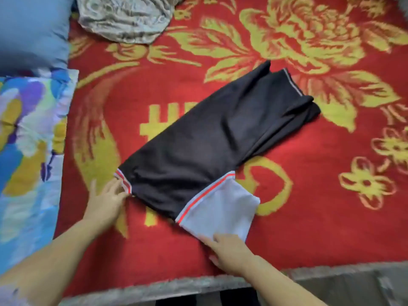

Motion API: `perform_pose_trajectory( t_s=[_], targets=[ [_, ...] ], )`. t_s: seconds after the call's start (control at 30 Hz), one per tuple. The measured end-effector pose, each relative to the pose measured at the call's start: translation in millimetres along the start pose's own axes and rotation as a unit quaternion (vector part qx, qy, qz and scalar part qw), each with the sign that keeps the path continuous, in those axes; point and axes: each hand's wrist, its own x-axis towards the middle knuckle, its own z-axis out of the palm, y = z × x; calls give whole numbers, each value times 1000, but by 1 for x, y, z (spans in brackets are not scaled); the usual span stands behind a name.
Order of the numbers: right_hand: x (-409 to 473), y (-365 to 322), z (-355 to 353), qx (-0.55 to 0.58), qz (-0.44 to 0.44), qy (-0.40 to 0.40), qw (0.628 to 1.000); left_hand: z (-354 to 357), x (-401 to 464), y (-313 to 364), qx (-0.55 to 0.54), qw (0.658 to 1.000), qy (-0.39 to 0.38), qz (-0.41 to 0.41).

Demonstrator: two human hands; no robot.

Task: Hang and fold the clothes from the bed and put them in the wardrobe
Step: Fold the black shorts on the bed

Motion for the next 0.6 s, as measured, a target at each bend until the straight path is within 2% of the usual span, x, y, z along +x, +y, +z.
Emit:
perform_pose_trajectory(
  t_s=[0.07, 0.13, 0.2, 0.3, 0.37, 0.5, 0.6],
  targets=[
    [3, 0, 12, 64, 12, 20, 998, 22, -16, 11, 6, 1000, -2, -22],
    [-3, 14, 1, 130, 37, 60, 989, 24, -22, 35, -20, 998, 55, 2],
    [-14, 37, -25, 143, 104, 116, 977, 15, -23, 72, -47, 993, 98, 43],
    [-23, 86, -70, 193, 207, 233, 930, -10, -9, 136, -100, 986, 84, 107],
    [-25, 120, -99, 230, 254, 279, 897, -28, 11, 178, -119, 979, 90, 139],
    [-22, 194, -151, 282, 296, 296, 863, -53, 64, 242, -207, 957, 93, 182],
    [-7, 259, -193, 314, 301, 317, 843, -63, 110, 280, -237, 953, 76, 175]
  ],
)
